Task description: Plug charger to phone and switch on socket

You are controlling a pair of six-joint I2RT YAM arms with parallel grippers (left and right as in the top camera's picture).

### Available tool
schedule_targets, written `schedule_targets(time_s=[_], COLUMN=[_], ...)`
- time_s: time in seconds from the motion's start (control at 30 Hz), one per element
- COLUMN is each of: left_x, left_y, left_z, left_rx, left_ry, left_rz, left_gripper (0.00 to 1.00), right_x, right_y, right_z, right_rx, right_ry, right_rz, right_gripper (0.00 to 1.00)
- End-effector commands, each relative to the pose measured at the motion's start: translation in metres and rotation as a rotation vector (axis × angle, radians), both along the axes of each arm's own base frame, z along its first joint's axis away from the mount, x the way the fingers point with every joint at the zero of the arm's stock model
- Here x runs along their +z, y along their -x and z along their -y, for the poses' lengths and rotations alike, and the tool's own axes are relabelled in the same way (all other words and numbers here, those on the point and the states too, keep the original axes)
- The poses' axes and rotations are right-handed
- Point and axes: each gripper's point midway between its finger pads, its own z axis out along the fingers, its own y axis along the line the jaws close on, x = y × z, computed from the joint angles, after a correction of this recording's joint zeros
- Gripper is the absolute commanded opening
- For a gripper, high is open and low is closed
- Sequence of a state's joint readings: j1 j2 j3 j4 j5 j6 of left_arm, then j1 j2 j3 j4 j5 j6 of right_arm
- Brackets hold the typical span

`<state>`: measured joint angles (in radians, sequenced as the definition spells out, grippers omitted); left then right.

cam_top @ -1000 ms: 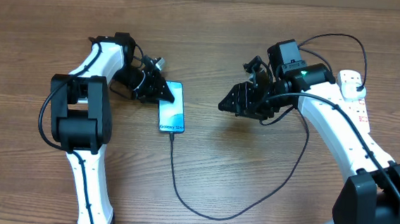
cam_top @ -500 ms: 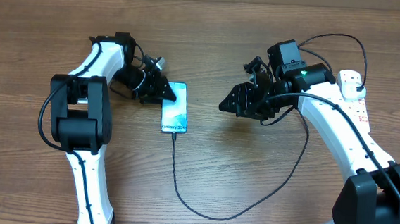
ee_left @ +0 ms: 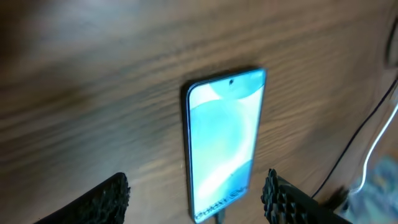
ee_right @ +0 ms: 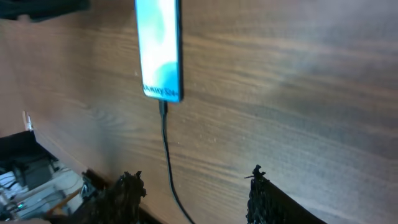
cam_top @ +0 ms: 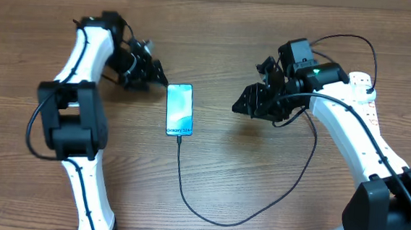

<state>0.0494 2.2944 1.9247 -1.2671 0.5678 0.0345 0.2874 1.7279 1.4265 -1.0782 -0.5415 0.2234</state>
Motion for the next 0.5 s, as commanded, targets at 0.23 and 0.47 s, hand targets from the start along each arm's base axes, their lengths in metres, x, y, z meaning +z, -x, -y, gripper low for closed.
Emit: schedule_targets(time_s=[0.23,0.47], left_x=[0.204,0.263], left_y=[-0.013,0.015], left_z=[-0.025,-0.022], left_rx=[0.190,0.306], left_ry=[-0.056,-0.016], left_rz=[0.436,0.505], left_gripper=[0.91,1.00], right_x=[0.081,0.144], right_y=[-0.019,-0.006], right_z=[0.016,0.021], right_rx=[-0.028,-0.044], right_ry=[0.058,0.008], right_rz=[0.248,0.415], right_gripper=[0.57,0.61])
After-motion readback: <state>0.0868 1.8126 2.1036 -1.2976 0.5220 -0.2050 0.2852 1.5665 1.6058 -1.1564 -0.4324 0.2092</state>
